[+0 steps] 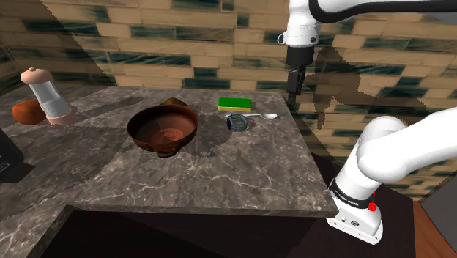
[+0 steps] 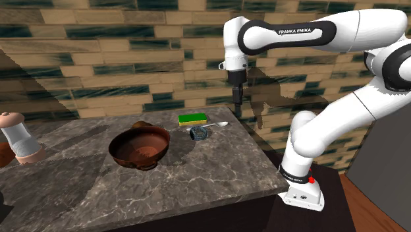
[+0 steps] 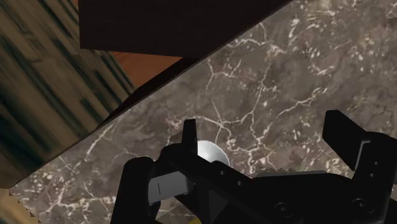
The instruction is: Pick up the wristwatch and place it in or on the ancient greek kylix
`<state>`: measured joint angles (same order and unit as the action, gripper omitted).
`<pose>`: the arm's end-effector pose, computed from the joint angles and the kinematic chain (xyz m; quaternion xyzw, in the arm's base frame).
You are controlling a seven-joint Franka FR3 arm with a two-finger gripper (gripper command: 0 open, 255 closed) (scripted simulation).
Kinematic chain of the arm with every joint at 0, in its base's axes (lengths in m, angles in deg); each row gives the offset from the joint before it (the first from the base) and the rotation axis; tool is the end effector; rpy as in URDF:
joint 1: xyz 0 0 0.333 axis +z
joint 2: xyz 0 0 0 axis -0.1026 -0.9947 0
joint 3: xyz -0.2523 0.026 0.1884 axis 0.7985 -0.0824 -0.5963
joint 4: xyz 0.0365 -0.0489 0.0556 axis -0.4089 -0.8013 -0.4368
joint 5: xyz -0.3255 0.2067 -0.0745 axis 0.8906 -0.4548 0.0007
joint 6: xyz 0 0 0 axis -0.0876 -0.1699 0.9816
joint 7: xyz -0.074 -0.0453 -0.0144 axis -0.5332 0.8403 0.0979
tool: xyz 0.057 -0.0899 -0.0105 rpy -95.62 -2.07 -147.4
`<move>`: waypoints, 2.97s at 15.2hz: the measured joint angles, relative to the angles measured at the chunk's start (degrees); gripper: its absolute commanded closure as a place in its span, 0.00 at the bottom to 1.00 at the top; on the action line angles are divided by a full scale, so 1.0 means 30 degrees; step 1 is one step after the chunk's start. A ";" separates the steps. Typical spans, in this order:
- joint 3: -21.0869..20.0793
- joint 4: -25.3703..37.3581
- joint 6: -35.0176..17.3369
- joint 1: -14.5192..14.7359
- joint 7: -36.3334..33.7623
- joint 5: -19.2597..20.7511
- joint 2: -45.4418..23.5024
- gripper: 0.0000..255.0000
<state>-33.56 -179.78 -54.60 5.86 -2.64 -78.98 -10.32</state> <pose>0.3034 0.0113 0.5481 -0.9928 -0.0805 0.0805 0.0362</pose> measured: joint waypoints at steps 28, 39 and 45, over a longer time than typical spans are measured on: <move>-0.5773 0.0098 -1.0249 0.1675 -0.4482 -0.0715 -0.6833 0.00; -0.5774 0.0091 -1.0278 0.1672 -0.4478 -0.0711 -0.6848 1.00; -0.5696 0.0496 -0.9698 0.1663 -0.4433 -0.0709 -0.6667 1.00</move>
<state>-50.65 -178.29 -83.70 10.85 -15.94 -81.11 -30.32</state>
